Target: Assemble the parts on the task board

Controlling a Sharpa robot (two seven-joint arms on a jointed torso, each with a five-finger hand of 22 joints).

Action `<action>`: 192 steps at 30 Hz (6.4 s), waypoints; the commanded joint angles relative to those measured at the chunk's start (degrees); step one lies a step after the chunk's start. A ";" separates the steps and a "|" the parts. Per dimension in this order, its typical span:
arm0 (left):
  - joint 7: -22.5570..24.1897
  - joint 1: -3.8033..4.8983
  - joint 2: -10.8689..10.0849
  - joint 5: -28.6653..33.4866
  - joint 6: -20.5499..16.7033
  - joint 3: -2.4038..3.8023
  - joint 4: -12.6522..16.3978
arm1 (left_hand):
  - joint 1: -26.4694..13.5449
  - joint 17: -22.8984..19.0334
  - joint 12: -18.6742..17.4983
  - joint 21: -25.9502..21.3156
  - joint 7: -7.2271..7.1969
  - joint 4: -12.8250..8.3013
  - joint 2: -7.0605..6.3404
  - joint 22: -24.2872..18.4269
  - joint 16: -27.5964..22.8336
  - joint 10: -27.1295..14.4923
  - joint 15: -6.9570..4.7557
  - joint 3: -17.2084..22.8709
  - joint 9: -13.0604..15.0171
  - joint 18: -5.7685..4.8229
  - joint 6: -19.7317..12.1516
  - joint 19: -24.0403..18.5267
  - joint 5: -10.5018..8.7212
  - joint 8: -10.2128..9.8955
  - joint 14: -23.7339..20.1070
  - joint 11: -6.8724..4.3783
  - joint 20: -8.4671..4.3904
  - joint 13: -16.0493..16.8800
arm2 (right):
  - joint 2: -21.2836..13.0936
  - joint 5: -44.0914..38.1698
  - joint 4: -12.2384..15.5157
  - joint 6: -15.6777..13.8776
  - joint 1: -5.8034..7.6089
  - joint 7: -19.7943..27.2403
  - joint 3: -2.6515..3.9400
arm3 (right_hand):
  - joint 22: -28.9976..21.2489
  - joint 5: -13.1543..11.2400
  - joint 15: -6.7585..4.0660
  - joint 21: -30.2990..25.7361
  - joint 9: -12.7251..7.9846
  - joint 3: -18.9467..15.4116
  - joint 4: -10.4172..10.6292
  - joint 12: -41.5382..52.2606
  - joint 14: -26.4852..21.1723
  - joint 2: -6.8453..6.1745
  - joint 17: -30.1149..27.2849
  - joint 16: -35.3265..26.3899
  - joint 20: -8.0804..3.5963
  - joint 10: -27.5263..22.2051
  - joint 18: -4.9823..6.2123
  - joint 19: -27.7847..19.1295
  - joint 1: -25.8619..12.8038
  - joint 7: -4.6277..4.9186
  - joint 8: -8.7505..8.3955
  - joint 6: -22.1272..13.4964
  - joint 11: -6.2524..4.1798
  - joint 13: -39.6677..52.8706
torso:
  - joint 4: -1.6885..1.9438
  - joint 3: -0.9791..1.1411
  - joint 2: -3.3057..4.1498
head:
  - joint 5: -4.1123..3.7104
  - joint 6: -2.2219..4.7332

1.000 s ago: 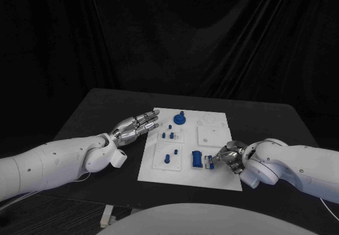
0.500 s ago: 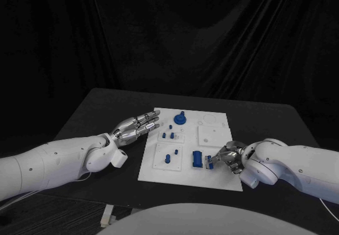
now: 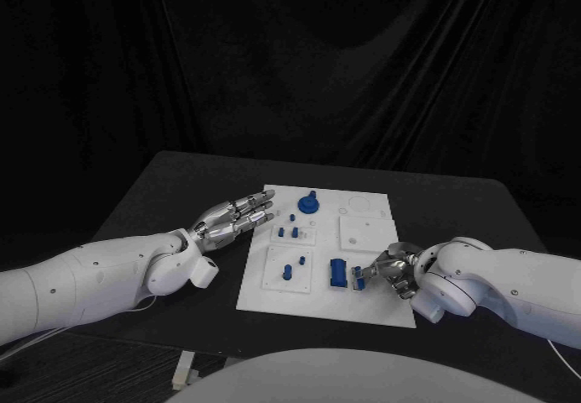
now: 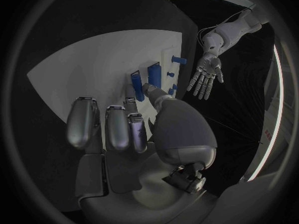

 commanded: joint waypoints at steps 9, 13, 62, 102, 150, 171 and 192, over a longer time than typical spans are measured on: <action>2.04 -0.17 0.16 0.07 1.19 0.05 0.01 | 0.01 -0.10 -0.21 -0.34 0.73 -0.31 0.54 -0.08 -0.38 -0.08 0.58 0.34 0.07 0.72 0.03 -0.04 0.68 0.02 0.19 -0.10 0.37 -0.06 | 0.23 -0.87 0.01 1.86 -0.10 -1.03 0.03 | 9.36 -3.36 -0.03 -0.53 -0.15 -1.79 -0.02 0.20 2.06 -0.44 -0.01 -0.32 0.20 5.97 0.20 0.44 0.49 0.19 -0.51 -0.48 0.20 15.07 | -0.01 -0.01 0.02 | 0.09 -0.01; 1.95 -0.20 0.18 0.07 1.30 0.05 0.00 | 0.01 -0.10 -0.21 -0.34 0.73 -0.31 0.54 -0.08 -0.38 -0.08 0.58 0.34 0.07 0.72 0.03 -0.04 0.68 0.02 0.19 -0.10 0.37 -0.06 | 0.24 -0.96 -0.01 2.02 -0.12 -1.04 0.03 | 9.35 -4.16 0.02 -0.58 -0.16 -2.34 0.30 0.20 2.05 -0.57 -0.11 -0.35 0.23 5.97 0.20 0.44 0.28 0.30 -0.55 -0.50 0.28 15.07 | -0.02 0.00 0.02 | 0.13 -0.01; 1.78 -0.41 -0.04 0.07 1.41 0.05 0.07 | 0.14 -0.10 -0.01 -0.34 1.03 -0.81 1.05 -0.08 -0.38 0.01 1.32 0.67 0.10 0.52 0.25 -0.04 2.03 0.09 0.19 -0.18 0.83 -0.02 | -4.78 -44.84 4.69 -0.12 -1.49 13.72 0.01 | 10.10 -16.07 -3.74 1.30 42.31 -18.65 16.94 0.20 2.68 -4.65 5.13 2.05 -3.10 5.97 -0.24 1.08 12.54 -5.52 50.05 -3.88 -4.54 15.07 | -0.01 0.01 0.06 | 0.36 -0.01; 1.32 -0.47 0.10 0.07 1.93 0.05 -0.14 | 0.11 -0.09 -0.07 -0.34 1.05 -1.04 1.77 -0.08 -0.36 -0.01 1.63 1.06 0.10 0.33 0.22 -0.04 3.76 0.09 0.20 -0.06 0.97 -0.03 | -2.43 -44.94 1.96 2.02 -3.04 10.71 0.01 | 9.70 -16.15 -3.97 -0.18 42.04 -18.75 15.83 0.20 2.43 -1.52 4.04 1.35 -3.41 5.97 0.00 0.62 15.71 -5.68 48.78 -6.88 -4.74 15.07 | 0.00 0.00 0.02 | 0.11 -0.01; 6.53 1.01 -3.58 0.07 -4.86 0.12 5.06 | -2.78 -0.10 1.16 -0.31 3.07 1.75 0.07 -0.05 -0.38 0.70 -1.30 -1.41 0.37 0.91 3.35 -0.01 -2.89 0.71 0.19 0.90 -1.08 0.17 | -8.69 -17.02 5.02 -12.06 6.67 28.83 0.03 | 5.03 -13.22 -2.82 -16.05 32.51 -26.63 16.92 -2.70 -1.99 0.78 -13.19 -9.67 -2.50 3.65 2.67 -4.47 -1.35 -4.74 35.86 -9.99 -3.84 11.61 | 0.00 0.04 -0.06 | -0.27 -0.01; -0.14 2.78 -6.32 0.24 -16.03 0.32 11.17 | -37.08 -0.10 -4.59 -0.34 -6.09 -3.99 -12.35 -0.08 -0.38 -1.12 -4.72 5.66 -1.63 -2.79 -6.47 -0.04 -18.64 -1.83 0.19 -10.06 -10.88 -0.97 | -8.51 13.64 3.50 -16.95 5.52 60.80 0.40 | -74.93 -14.09 4.64 -71.11 -12.70 -23.68 7.53 -89.80 -83.88 -5.18 -63.92 -79.19 5.49 -84.03 -4.00 -83.94 -36.14 -3.66 -19.05 -49.31 0.98 -69.35 | -0.53 0.31 -1.10 | -0.83 0.37; -6.34 3.71 0.63 9.19 -46.76 8.68 15.49 | -63.84 -0.10 -4.59 -0.34 -0.32 -10.25 -12.35 -0.08 -0.38 -1.12 -4.72 13.40 -1.63 -9.30 -12.39 -0.04 -23.18 -1.83 0.19 -2.15 -10.88 -0.97 | 3.36 37.16 -3.18 -27.96 -0.86 62.08 11.40 | -74.93 -18.97 4.64 -71.11 -16.83 -17.23 0.32 -89.80 -83.88 2.69 -63.92 -79.19 -1.34 -84.03 -4.00 -83.94 -61.61 -3.66 -19.05 -55.88 0.98 -74.93 | -3.35 1.83 1.71 | -3.84 13.95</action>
